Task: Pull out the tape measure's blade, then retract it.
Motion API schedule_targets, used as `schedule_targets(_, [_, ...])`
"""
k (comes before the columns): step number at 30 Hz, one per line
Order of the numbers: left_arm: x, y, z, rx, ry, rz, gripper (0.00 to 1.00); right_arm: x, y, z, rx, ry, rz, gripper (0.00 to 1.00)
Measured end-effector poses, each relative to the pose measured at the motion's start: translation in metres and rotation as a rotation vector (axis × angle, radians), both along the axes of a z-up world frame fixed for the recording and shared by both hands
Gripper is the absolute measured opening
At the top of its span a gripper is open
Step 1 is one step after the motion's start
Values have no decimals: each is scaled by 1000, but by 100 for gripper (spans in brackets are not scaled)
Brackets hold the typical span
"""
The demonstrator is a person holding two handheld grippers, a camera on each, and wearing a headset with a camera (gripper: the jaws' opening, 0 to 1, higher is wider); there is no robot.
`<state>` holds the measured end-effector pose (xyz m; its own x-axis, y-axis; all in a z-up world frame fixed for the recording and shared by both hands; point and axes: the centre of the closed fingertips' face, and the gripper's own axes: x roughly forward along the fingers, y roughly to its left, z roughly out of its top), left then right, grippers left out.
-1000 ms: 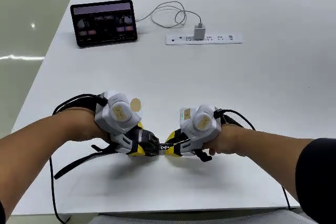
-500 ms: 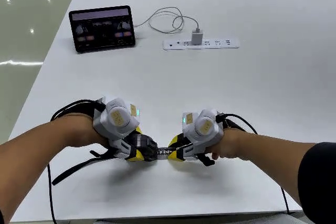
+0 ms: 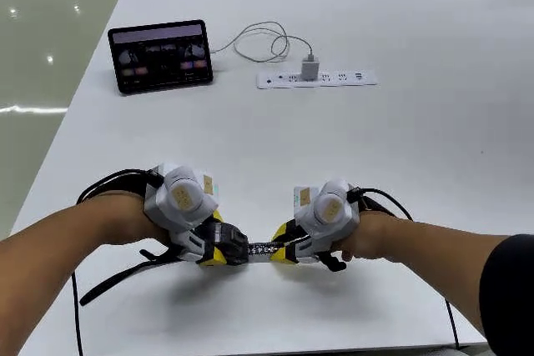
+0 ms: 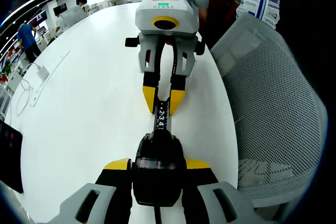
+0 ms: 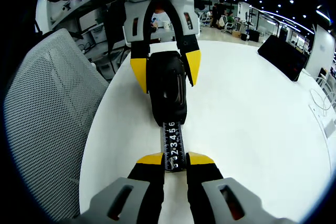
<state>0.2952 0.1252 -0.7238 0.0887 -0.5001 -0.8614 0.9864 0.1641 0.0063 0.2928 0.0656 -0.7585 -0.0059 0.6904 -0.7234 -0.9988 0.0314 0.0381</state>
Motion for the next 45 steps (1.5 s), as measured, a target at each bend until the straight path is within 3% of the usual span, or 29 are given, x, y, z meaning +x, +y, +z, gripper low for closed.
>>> schedule_targets(45, [0, 0, 1, -12, -8, 0, 32, 2, -33, -1, -45, -6, -20, 11])
